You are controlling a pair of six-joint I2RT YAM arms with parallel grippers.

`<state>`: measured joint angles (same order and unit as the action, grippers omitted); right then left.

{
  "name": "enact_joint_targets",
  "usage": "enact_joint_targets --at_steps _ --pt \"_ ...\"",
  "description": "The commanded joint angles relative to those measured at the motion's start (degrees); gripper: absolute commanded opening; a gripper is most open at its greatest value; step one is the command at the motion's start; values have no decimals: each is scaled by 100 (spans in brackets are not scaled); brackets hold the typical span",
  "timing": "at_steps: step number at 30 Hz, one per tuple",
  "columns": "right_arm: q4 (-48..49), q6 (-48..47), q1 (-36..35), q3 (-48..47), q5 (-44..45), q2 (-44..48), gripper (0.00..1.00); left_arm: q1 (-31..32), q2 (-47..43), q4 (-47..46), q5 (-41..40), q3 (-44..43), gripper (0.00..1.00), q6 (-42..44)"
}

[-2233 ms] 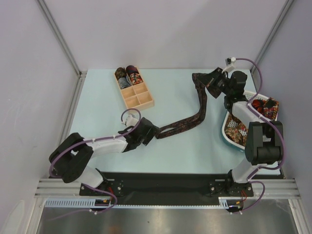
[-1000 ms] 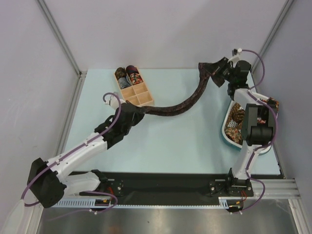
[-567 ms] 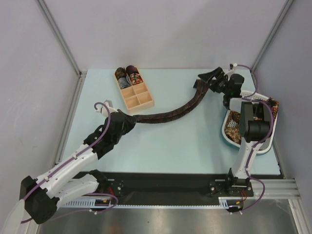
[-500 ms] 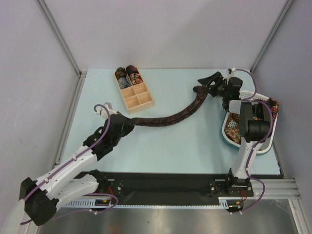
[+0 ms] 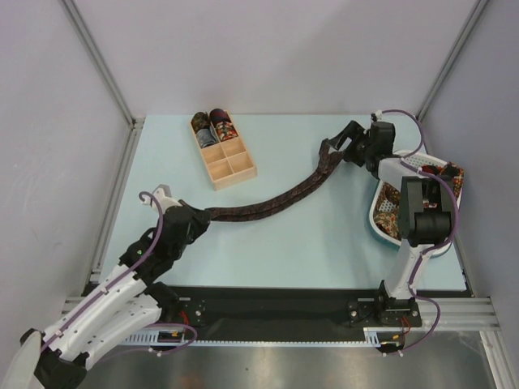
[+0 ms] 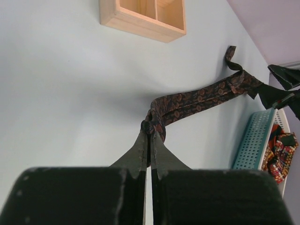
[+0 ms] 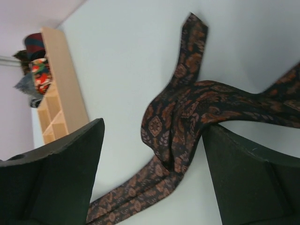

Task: Roll the ties
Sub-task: Flatten the tie

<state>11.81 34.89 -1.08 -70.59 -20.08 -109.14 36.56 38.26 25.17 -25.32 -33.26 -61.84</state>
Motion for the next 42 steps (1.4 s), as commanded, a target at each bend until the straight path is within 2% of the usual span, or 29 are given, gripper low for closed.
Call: enact_joint_targets --at_steps 1,4,8,14,17,22,26,30,31,33,35,39,42 --pt "-968 -281 -93 -368 851 -11 90 -70 -370 540 -341 -128 0 129" --pt "-1427 -264 -296 -255 1582 86 93 -105 -582 795 -447 -137 0 94" --pt "-1752 -132 -305 -254 1919 130 94 -122 -872 1306 -816 -322 0 -91" --pt "-2376 -457 -428 -675 2709 139 95 -131 -1190 1631 -1089 -401 0 -91" --pt "-2893 -502 -516 -1035 3394 26 100 -131 -1146 1816 -1151 -419 0 -205" --pt "-2983 -668 -769 -1203 3484 42 100 -131 -1145 1737 -1124 -261 0 -258" --pt "-3395 -528 -1095 -1763 3791 -273 100 -131 -1067 1702 -1115 -155 0 -276" --pt "-4537 155 -1368 -3185 4281 -1029 100 -140 -1005 1650 -1115 -32 0 -328" --pt "-4887 201 -1412 -3346 4354 -1282 100 -140 -996 1632 -1124 29 0 -346" --pt "-5004 298 -1561 -3645 4459 -1460 100 -157 -987 1588 -1133 73 0 -337" --pt "-4970 281 -1649 -3786 4608 -1706 97 -184 -952 1570 -1124 91 0 -328" --pt "-5311 334 -1641 -4392 4785 -2207 84 -228 -934 1570 -1133 74 0 -276" --pt "-5365 290 -1632 -4727 4838 -2515 79 -237 -926 1500 -1098 100 0 -214"
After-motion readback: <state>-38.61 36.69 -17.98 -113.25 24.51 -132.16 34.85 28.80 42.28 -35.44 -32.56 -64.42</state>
